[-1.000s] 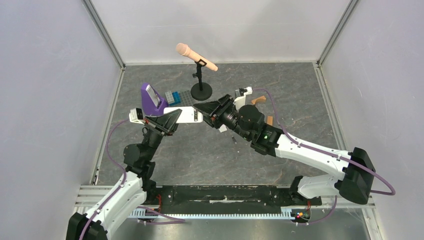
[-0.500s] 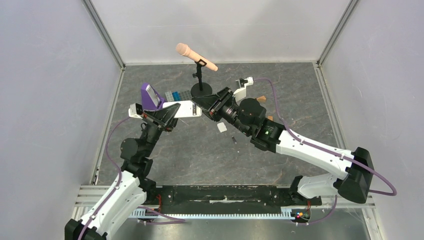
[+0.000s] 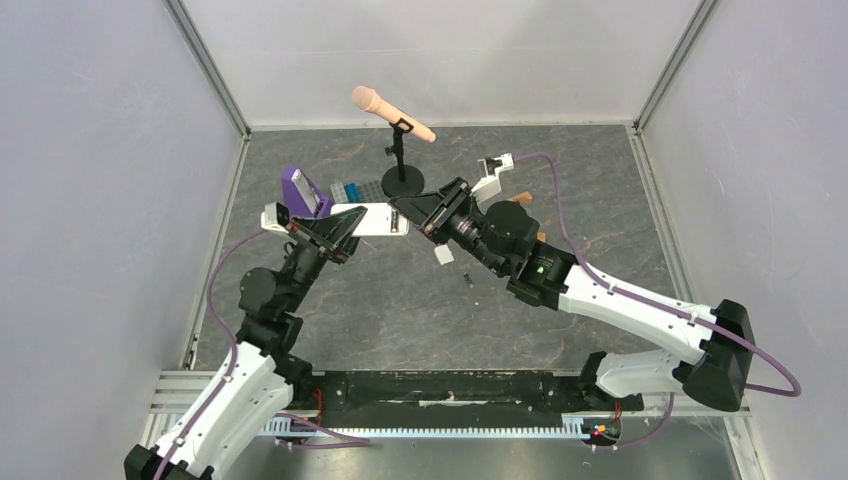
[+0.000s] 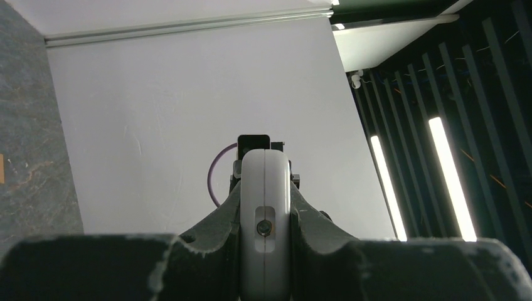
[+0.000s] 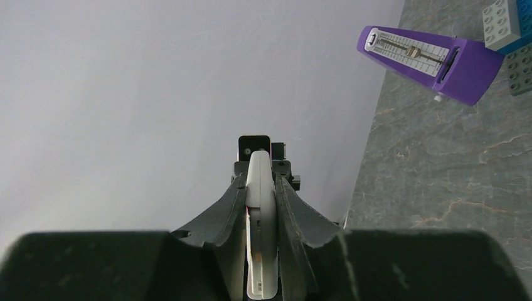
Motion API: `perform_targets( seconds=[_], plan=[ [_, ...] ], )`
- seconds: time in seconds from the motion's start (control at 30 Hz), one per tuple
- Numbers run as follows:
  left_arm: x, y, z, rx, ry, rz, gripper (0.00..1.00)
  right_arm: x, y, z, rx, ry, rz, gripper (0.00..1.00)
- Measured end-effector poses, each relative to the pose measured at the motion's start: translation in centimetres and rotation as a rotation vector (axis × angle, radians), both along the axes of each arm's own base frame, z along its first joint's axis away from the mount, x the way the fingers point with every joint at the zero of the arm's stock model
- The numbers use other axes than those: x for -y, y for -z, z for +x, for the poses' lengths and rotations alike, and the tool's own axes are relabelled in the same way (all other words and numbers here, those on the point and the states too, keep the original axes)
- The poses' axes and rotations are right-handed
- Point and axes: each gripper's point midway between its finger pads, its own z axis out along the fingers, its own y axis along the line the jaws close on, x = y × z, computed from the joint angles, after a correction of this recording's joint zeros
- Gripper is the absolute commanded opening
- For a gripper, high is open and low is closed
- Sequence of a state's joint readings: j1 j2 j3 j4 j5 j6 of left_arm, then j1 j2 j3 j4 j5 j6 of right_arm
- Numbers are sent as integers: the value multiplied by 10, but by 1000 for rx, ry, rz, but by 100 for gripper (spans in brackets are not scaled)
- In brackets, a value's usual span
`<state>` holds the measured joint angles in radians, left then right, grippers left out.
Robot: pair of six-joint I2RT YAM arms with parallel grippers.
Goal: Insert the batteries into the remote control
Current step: Load the battery into the remote control.
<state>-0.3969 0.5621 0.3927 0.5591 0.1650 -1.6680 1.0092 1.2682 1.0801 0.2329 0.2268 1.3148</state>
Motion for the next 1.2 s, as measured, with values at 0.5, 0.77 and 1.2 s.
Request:
perform_targets(
  seconds=[0.5,0.77,1.2],
  plan=[
    [3,5,2,-81,27,-17,2,4,3,0,114,19,-78,19],
    [0,5,0,-98,23,-34,2,2,10,1,115,12,-104,51],
    [-7,8,-7,-108,2,-42,2,-3,12,-1,133,-22,-137,42]
  ],
)
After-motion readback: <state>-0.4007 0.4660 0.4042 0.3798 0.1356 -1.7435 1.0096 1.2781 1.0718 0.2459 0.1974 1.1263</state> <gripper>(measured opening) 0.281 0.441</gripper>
